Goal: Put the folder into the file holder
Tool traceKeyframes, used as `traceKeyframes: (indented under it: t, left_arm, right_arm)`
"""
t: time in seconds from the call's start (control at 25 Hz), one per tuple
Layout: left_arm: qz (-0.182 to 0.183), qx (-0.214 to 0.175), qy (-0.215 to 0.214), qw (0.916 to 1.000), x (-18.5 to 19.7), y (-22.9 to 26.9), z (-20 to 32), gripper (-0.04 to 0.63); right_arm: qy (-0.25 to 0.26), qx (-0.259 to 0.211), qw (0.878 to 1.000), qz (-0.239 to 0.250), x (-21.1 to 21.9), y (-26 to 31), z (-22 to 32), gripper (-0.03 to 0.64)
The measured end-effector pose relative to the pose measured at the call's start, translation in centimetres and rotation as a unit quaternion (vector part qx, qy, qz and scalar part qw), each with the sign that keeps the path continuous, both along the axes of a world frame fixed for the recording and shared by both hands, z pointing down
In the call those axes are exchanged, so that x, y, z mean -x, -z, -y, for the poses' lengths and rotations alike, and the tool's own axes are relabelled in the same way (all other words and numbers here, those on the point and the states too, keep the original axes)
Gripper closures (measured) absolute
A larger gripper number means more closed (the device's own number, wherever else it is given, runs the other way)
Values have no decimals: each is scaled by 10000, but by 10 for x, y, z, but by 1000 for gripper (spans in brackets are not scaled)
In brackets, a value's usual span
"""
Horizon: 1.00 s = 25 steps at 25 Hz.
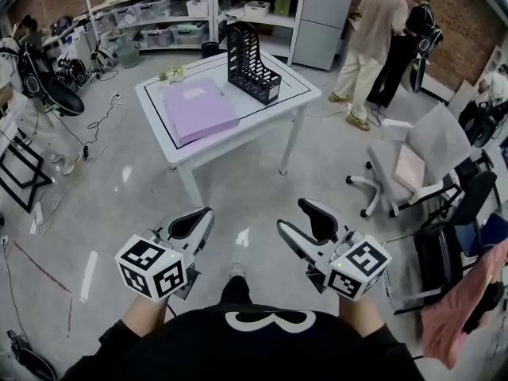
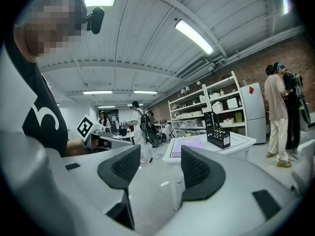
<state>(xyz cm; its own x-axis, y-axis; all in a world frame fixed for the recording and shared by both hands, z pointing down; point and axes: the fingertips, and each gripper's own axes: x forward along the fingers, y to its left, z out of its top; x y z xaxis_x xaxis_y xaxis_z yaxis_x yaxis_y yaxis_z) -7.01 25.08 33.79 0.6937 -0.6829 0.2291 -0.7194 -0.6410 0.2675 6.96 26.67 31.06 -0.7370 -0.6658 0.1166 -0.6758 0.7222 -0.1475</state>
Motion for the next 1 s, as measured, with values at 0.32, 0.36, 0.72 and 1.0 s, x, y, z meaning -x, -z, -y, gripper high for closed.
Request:
traceKeyframes:
  t: [0.32,0.36,0.72,1.0]
  left_arm:
    - [-91,224,317,9992,34,-18,159,589]
    - [-90,276,345,9990,38,-24,173,589]
    - [-20,516,594,9969,64,-51,251,589]
    - [-41,680,1000,9927,83,-64,294,589]
  right_arm:
    - [15,339,9992,-233,28,-24,170,342]
    - [44,377,9989,-265,32,-29,186,342]
    - [28,667,9966,-482,52,-63,283,344]
    - [126,763,9955,-555,68,-79,361,344]
